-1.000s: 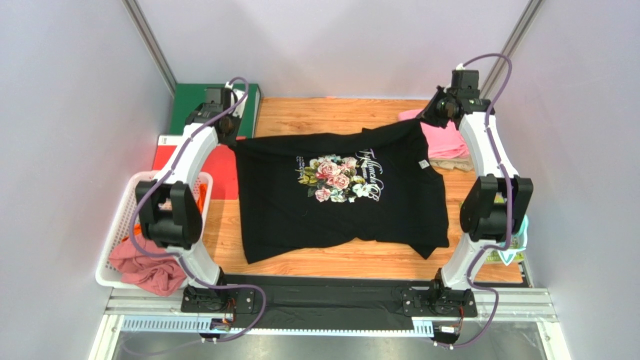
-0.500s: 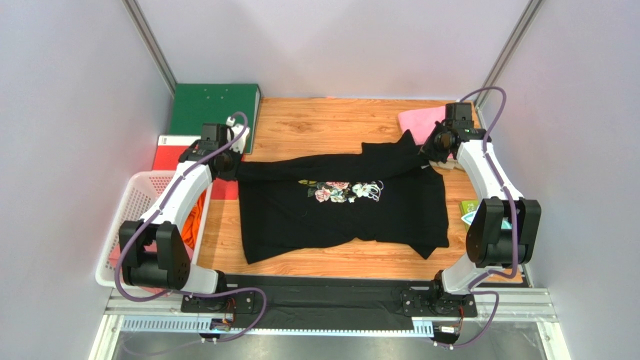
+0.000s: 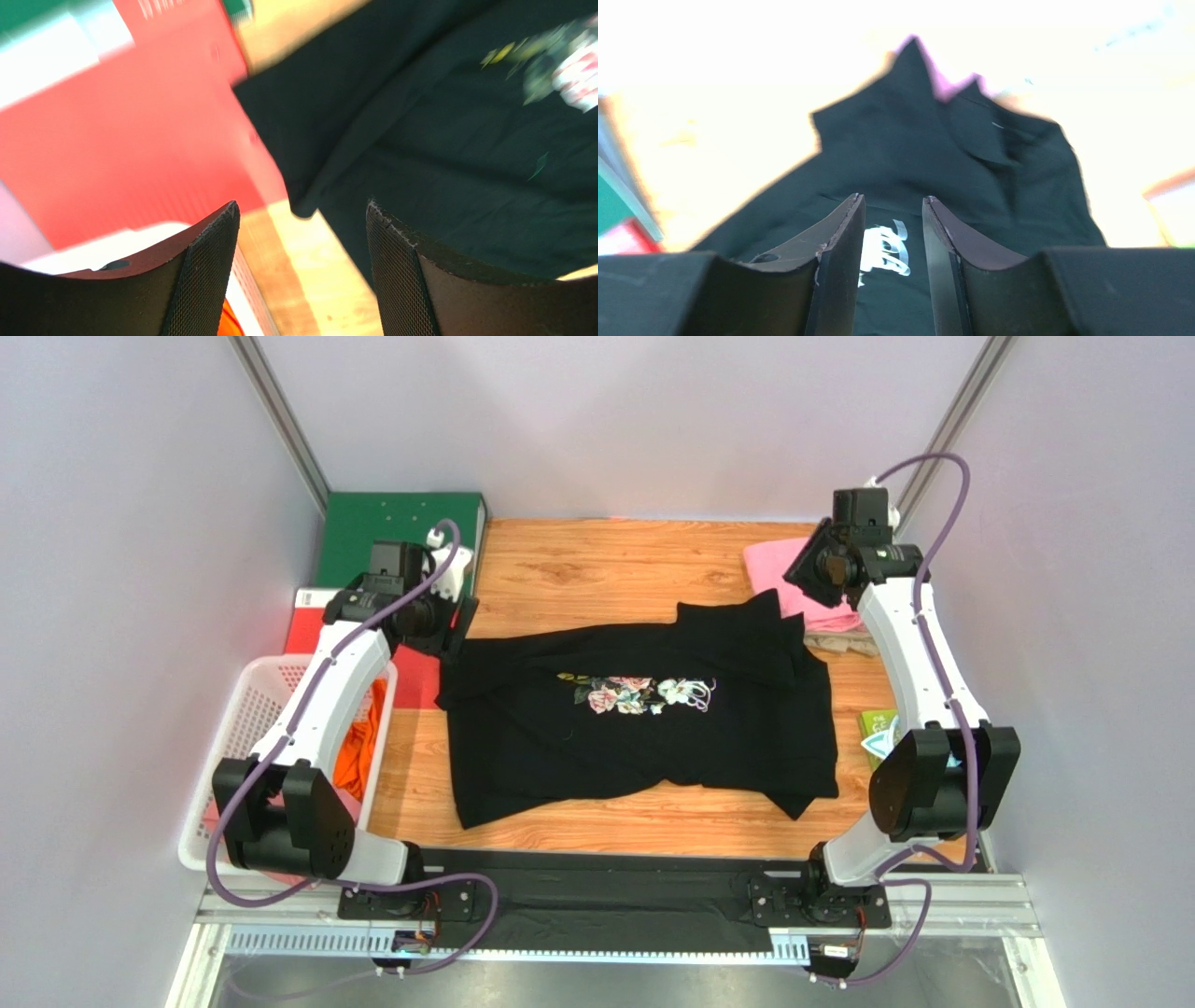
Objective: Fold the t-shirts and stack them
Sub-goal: Fold the flattened tshirt in 1/3 of the way
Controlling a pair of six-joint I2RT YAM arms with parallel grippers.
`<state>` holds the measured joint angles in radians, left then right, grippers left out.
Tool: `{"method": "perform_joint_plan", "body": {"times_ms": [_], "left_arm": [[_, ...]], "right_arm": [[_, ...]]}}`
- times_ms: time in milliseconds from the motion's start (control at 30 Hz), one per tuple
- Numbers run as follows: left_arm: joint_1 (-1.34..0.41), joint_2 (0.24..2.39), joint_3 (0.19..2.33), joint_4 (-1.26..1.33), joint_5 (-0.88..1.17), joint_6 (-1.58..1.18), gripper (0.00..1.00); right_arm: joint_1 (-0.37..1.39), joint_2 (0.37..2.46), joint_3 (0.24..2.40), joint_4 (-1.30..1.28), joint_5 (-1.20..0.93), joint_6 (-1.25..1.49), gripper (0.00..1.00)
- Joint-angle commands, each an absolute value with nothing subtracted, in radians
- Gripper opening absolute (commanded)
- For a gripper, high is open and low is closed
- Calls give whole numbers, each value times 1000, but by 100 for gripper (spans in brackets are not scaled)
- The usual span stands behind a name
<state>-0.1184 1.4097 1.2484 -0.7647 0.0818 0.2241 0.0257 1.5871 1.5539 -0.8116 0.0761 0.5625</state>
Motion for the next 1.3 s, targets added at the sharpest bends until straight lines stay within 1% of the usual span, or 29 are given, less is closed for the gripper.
{"method": "perform_joint_plan", "body": {"times_ms": [0, 33, 67, 100, 133, 167, 200, 233, 267, 433, 567, 700, 733, 833, 1033, 1100, 1167, 1200, 1233, 1267], "left_arm": [[-164, 1422, 1335, -762, 133, 178, 73], [-191, 1446, 1344, -750, 120, 175, 72], [-205, 1472, 1347, -729, 111, 170, 70], [-216, 1529, 1351, -720, 106, 163, 69], [-230, 1561, 1371, -712, 106, 158, 67], [-233, 1595, 1387, -709, 106, 152, 63], [-233, 1647, 1400, -706, 106, 135, 61], [-233, 1672, 1423, -701, 97, 132, 58], [-233, 1692, 1434, -698, 94, 132, 57], [-233, 1762, 1451, -696, 109, 144, 53], [-233, 1799, 1417, -686, 98, 169, 52], [-233, 1796, 1356, -638, 69, 196, 51], [-233, 1795, 1342, -634, 64, 199, 51], [-232, 1789, 1332, -649, 95, 199, 51], [-219, 1762, 1359, -707, 196, 167, 51], [-219, 1764, 1370, -736, 222, 167, 50], [-221, 1729, 1347, -787, 281, 178, 50], [-224, 1706, 1336, -808, 299, 189, 49], [-225, 1678, 1307, -845, 340, 202, 49], [-225, 1608, 1290, -863, 360, 248, 49]], "right_arm": [[90, 1617, 1641, -746, 77, 603, 41], [110, 1638, 1644, -714, 27, 612, 41], [117, 1702, 1655, -674, -21, 618, 40], [123, 1744, 1701, -667, -52, 623, 40], [135, 1790, 1735, -678, -90, 620, 36], [144, 1878, 1768, -713, -104, 609, 36], [152, 1916, 1835, -735, -110, 604, 36], [166, 1948, 1854, -748, -118, 598, 35], [172, 1985, 1864, -758, -124, 592, 35], [192, 2006, 1806, -729, -133, 584, 36], [215, 2051, 1787, -748, -134, 566, 36], [235, 2095, 1778, -752, -127, 551, 41], [235, 2103, 1781, -750, -129, 551, 41], [235, 2149, 1805, -750, -138, 552, 41], [236, 2262, 1980, -819, -155, 543, 40], [241, 2260, 1980, -834, -163, 541, 40], [247, 2202, 1915, -824, -161, 535, 40], [253, 2172, 1875, -818, -161, 531, 40], [256, 2136, 1780, -802, -155, 529, 40], [262, 2052, 1716, -755, -150, 534, 40]]}}
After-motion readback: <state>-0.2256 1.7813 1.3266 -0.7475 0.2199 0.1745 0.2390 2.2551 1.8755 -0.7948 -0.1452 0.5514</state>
